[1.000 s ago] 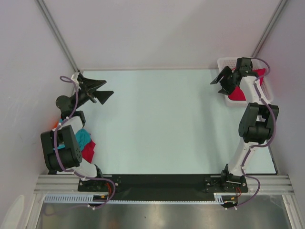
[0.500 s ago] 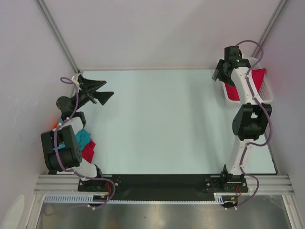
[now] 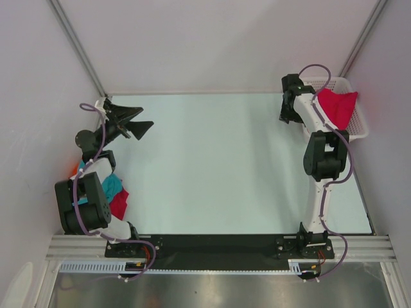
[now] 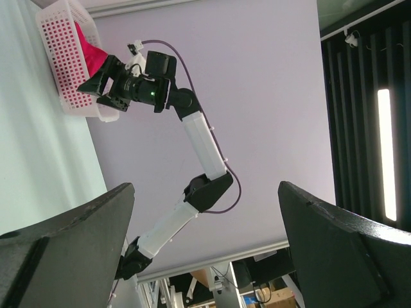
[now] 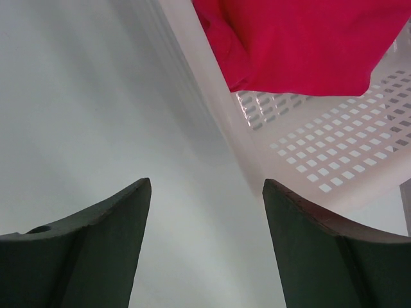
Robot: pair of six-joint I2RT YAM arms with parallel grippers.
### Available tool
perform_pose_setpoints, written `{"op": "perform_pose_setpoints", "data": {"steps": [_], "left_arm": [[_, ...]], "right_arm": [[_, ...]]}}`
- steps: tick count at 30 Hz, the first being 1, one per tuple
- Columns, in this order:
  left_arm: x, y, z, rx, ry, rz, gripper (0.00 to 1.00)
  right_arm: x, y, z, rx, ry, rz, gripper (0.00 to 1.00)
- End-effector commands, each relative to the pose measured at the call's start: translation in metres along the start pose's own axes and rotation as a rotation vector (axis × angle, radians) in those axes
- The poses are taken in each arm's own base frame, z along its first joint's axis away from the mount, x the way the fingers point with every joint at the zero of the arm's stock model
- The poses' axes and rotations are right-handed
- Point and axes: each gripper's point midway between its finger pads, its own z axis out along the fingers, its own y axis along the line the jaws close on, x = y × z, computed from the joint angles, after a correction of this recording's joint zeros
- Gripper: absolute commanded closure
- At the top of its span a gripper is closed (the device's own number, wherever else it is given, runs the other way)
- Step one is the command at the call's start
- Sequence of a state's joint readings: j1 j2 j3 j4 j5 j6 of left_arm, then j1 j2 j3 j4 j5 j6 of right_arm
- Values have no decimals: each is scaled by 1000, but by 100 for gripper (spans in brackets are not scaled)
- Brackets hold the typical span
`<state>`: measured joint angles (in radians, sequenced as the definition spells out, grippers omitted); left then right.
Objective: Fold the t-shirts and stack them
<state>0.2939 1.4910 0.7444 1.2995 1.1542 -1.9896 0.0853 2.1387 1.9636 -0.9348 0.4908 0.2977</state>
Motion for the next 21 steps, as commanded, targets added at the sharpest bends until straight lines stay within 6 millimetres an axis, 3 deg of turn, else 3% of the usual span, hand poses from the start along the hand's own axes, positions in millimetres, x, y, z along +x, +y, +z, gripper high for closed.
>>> {"op": "perform_pose_setpoints", "data": {"steps": [1, 16, 19, 20, 21], "left_arm": [[38, -44, -6, 185, 64, 430, 0], [44, -45, -8, 187, 61, 431, 0], [44, -45, -8, 188, 62, 429, 0], [44, -45, -8, 187, 62, 428, 0], [44, -45, -8, 187, 62, 428, 0]], "right_arm": [[1, -6, 6, 56, -9, 6, 24], [42, -10, 38, 62, 71, 24, 26], [48, -5, 40, 26, 85, 29, 60], [49, -4, 39, 18, 83, 28, 85], [50, 1, 37, 3, 84, 19, 99]]}}
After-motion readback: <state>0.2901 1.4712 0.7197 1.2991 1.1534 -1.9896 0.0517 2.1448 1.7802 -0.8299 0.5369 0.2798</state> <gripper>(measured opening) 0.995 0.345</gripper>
